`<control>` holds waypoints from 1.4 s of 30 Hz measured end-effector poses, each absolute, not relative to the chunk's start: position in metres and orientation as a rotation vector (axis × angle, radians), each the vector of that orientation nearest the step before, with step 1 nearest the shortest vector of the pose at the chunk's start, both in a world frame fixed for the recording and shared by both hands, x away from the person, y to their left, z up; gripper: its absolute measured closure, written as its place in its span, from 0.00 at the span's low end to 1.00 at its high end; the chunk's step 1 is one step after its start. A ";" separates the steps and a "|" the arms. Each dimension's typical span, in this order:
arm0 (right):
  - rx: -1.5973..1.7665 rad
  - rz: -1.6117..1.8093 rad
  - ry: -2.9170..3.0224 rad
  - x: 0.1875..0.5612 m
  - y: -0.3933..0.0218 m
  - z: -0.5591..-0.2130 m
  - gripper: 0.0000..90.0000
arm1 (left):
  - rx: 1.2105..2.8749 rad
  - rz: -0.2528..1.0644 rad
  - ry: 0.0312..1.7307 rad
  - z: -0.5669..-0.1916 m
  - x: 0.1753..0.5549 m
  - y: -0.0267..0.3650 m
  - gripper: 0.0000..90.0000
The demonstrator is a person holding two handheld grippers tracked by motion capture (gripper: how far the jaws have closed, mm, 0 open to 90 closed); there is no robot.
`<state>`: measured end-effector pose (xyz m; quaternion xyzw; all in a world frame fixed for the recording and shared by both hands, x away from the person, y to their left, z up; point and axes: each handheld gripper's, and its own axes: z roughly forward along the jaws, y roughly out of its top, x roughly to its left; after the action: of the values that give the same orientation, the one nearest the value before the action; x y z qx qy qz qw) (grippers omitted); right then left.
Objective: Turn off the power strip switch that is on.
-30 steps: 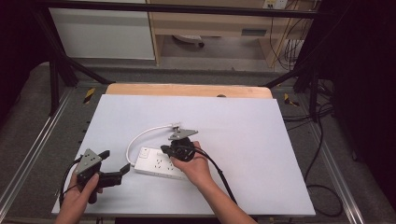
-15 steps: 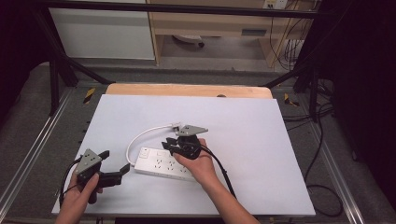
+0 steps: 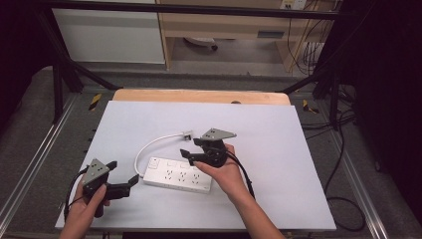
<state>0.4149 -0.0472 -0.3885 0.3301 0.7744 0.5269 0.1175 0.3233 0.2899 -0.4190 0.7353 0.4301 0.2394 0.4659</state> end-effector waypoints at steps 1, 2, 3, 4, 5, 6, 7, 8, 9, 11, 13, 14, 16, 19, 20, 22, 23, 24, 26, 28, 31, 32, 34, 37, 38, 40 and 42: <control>0.977 1.531 2.267 0.414 -0.048 -0.388 0.33 | 1.806 0.588 1.056 -0.419 0.323 0.290 0.06; 0.978 1.523 2.268 0.414 -0.048 -0.387 0.30 | 1.806 0.588 1.057 -0.419 0.323 0.290 0.06; 0.974 1.515 2.268 0.414 -0.049 -0.387 0.28 | 1.807 0.587 1.057 -0.419 0.323 0.290 0.06; 0.972 1.505 2.267 0.414 -0.049 -0.386 0.25 | 1.807 0.587 1.056 -0.419 0.323 0.290 0.06; 0.972 1.506 2.261 0.413 -0.050 -0.384 0.23 | 1.806 0.586 1.056 -0.419 0.323 0.290 0.06; 0.971 1.514 2.261 0.413 -0.051 -0.383 0.22 | 1.805 0.587 1.057 -0.419 0.323 0.290 0.06; 0.972 1.517 2.260 0.412 -0.051 -0.381 0.20 | 1.804 0.588 1.058 -0.419 0.323 0.290 0.06; 0.968 1.514 2.259 0.412 -0.052 -0.379 0.18 | 1.805 0.588 1.058 -0.419 0.323 0.290 0.06; 0.973 1.515 2.255 0.412 -0.052 -0.377 0.17 | 1.804 0.587 1.058 -0.419 0.323 0.290 0.06; 0.969 1.523 2.243 0.411 -0.055 -0.373 0.14 | 1.804 0.586 1.056 -0.419 0.323 0.290 0.06; 0.969 1.522 2.223 0.410 -0.059 -0.370 0.11 | 1.804 0.586 1.055 -0.419 0.323 0.290 0.06; 0.963 1.518 2.215 0.410 -0.060 -0.368 0.09 | 1.805 0.587 1.055 -0.419 0.323 0.290 0.06; 0.950 1.509 2.191 0.409 -0.064 -0.365 0.07 | 1.805 0.585 1.056 -0.419 0.323 0.290 0.06; 0.944 1.510 2.167 0.408 -0.071 -0.361 0.05 | 1.805 0.586 1.056 -0.419 0.323 0.290 0.06; 0.942 1.512 2.166 0.407 -0.074 -0.360 0.05 | 1.805 0.586 1.056 -0.419 0.323 0.290 0.06; 0.940 1.509 2.163 0.406 -0.079 -0.357 0.03 | 1.804 0.586 1.057 -0.419 0.323 0.290 0.06; 0.941 1.501 2.157 0.406 -0.081 -0.356 0.03 | 1.804 0.586 1.056 -0.419 0.323 0.290 0.06; 0.941 1.492 2.151 0.406 -0.084 -0.355 0.03 | 1.803 0.585 1.055 -0.419 0.323 0.290 0.06; 0.940 1.491 2.133 0.406 -0.090 -0.353 0.03 | 1.802 0.585 1.055 -0.419 0.323 0.290 0.06; 0.950 1.489 2.116 0.405 -0.096 -0.351 0.03 | 1.803 0.585 1.055 -0.419 0.323 0.290 0.06; 0.961 1.481 2.093 0.405 -0.107 -0.349 0.03 | 1.803 0.585 1.054 -0.419 0.323 0.290 0.06; 0.965 1.478 2.087 0.405 -0.110 -0.348 0.04 | 1.803 0.585 1.054 -0.419 0.323 0.290 0.06; 0.978 1.475 2.073 0.405 -0.118 -0.348 0.04 | 1.804 0.587 1.053 -0.419 0.323 0.290 0.06; 0.996 1.469 2.055 0.404 -0.129 -0.349 0.05 | 1.803 0.587 1.054 -0.419 0.323 0.290 0.06; 0.999 1.467 2.051 0.403 -0.133 -0.349 0.05 | 1.803 0.587 1.053 -0.419 0.323 0.290 0.06; 1.007 1.478 2.040 0.402 -0.140 -0.348 0.05 | 1.804 0.588 1.052 -0.418 0.322 0.290 0.06; 1.010 1.484 2.022 0.401 -0.147 -0.347 0.05 | 1.804 0.588 1.051 -0.418 0.322 0.290 0.06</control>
<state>0.4008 -0.1465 -0.3467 0.3645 0.7300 0.5359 0.2172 0.3223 0.2901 -0.4183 0.7354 0.4285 0.2396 0.4672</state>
